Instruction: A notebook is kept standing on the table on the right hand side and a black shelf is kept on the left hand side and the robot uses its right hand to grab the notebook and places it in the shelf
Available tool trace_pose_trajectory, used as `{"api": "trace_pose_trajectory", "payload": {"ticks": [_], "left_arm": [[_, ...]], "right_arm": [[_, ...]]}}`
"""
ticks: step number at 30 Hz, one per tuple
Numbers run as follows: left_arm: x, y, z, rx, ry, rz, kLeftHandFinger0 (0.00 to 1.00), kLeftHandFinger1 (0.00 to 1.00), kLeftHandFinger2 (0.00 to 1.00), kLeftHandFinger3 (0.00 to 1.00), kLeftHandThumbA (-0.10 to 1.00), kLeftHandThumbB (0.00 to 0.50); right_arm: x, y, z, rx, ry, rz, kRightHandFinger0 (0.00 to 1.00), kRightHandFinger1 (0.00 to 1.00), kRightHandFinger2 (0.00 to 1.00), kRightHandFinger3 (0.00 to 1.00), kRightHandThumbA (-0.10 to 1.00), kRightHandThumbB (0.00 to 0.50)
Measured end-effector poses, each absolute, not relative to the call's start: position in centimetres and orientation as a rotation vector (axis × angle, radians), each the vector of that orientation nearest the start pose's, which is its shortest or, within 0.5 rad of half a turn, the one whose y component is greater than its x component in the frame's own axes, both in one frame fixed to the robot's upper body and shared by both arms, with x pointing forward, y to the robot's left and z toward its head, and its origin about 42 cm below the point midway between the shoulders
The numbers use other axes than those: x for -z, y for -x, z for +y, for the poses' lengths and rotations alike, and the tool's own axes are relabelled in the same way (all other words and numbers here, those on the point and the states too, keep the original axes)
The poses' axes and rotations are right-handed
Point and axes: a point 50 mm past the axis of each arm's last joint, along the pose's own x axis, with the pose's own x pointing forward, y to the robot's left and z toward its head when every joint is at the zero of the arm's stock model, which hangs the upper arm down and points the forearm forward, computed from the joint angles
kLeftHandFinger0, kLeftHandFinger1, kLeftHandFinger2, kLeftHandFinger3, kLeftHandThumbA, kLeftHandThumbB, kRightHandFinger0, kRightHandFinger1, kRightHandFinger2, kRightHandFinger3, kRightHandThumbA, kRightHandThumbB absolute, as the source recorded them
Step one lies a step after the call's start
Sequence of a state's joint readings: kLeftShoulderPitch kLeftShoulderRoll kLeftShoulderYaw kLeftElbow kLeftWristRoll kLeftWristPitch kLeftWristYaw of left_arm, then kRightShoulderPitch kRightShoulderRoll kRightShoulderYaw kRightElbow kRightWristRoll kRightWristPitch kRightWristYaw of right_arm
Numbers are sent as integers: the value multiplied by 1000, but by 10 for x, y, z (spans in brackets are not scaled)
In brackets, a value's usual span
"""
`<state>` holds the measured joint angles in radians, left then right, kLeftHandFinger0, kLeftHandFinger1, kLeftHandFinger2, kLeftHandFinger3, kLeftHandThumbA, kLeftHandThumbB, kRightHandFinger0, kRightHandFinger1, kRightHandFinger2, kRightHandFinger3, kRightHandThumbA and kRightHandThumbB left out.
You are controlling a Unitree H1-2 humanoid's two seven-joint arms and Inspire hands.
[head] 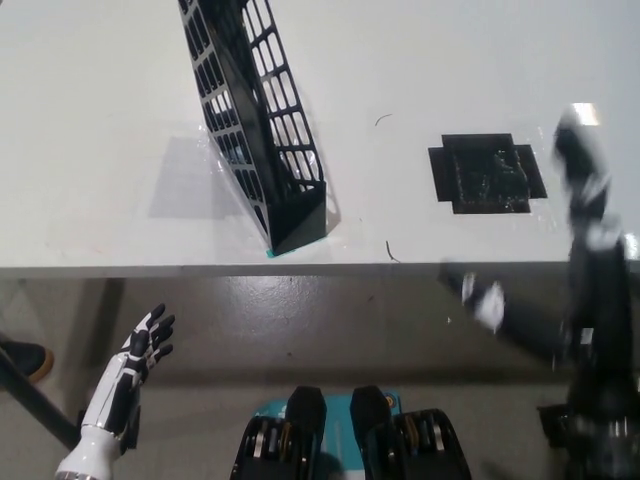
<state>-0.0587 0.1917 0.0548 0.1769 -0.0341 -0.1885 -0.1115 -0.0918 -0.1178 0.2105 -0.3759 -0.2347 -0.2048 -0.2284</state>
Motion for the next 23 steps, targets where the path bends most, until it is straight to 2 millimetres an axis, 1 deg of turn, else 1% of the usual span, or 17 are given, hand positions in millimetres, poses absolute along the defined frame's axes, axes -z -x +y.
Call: {"api": "trace_pose_trajectory", "payload": {"ticks": [1, 3, 5, 6, 7, 9, 10, 11, 12, 13, 14, 16, 19, 20, 21, 23], "left_arm": [[-85, -300, 286, 62, -160, -68, 1000, 1000, 1000, 1000, 1000, 93], [-85, -300, 285, 63, -158, -69, 1000, 1000, 1000, 1000, 1000, 86], [-84, -299, 285, 63, -158, -67, 1000, 1000, 1000, 1000, 1000, 95], [-84, -299, 285, 62, -158, -66, 1000, 1000, 1000, 1000, 1000, 109], [-83, -298, 285, 62, -158, -66, 1000, 1000, 1000, 1000, 1000, 116], [-83, -298, 286, 62, -158, -66, 1000, 1000, 1000, 1000, 1000, 111], [-83, -298, 286, 62, -158, -66, 1000, 1000, 1000, 1000, 1000, 113], [-83, -298, 286, 61, -158, -66, 1000, 1000, 1000, 1000, 1000, 118], [-83, -298, 286, 62, -158, -66, 1000, 1000, 1000, 1000, 1000, 120], [-83, -298, 286, 62, -159, -66, 1000, 1000, 1000, 1000, 1000, 119], [-83, -298, 285, 62, -160, -66, 1000, 1000, 1000, 1000, 1000, 118], [-83, -298, 285, 62, -161, -66, 1000, 1000, 1000, 1000, 1000, 129], [-83, -298, 286, 62, -162, -67, 1000, 1000, 1000, 1000, 1000, 116], [-83, -298, 286, 62, -162, -67, 1000, 1000, 1000, 1000, 1000, 116], [-83, -297, 286, 62, -162, -67, 1000, 1000, 1000, 1000, 1000, 115], [-82, -297, 286, 61, -162, -66, 1000, 1000, 1000, 1000, 1000, 113]], "right_arm": [[-226, -274, -184, -19, 218, -693, 1000, 1000, 1000, 1000, 1000, 400], [-205, -275, -187, -36, 233, -635, 1000, 1000, 1000, 1000, 1000, 396], [-187, -276, -190, -45, 243, -579, 1000, 1000, 1000, 1000, 1000, 401], [-177, -278, -191, -47, 250, -548, 1000, 1000, 1000, 1000, 1000, 407], [-167, -279, -193, -48, 255, -519, 1000, 1000, 1000, 1000, 1000, 393], [-148, -283, -197, -45, 258, -462, 1000, 1000, 1000, 1000, 1000, 391], [-139, -285, -199, -41, 259, -431, 1000, 1000, 1000, 1000, 1000, 378], [-130, -286, -201, -38, 258, -402, 1000, 1000, 1000, 1000, 1000, 387], [-123, -287, -203, -38, 251, -378, 1000, 1000, 1000, 1000, 1000, 365], [-122, -287, -203, -39, 250, -373, 1000, 1000, 1000, 1000, 1000, 360], [-114, -288, -205, -41, 241, -347, 1000, 1000, 1000, 1000, 1000, 362], [-104, -288, -207, -46, 231, -317, 1000, 1000, 1000, 1000, 1000, 359], [-88, -287, -211, -48, 217, -271, 1000, 1000, 1000, 1000, 1000, 353], [-85, -287, -211, -48, 214, -262, 1000, 1000, 1000, 1000, 1000, 353], [-83, -287, -212, -48, 210, -254, 1000, 1000, 1000, 1000, 1000, 338], [-80, -288, -213, -46, 204, -243, 1000, 1000, 1000, 1000, 1000, 333]]}}
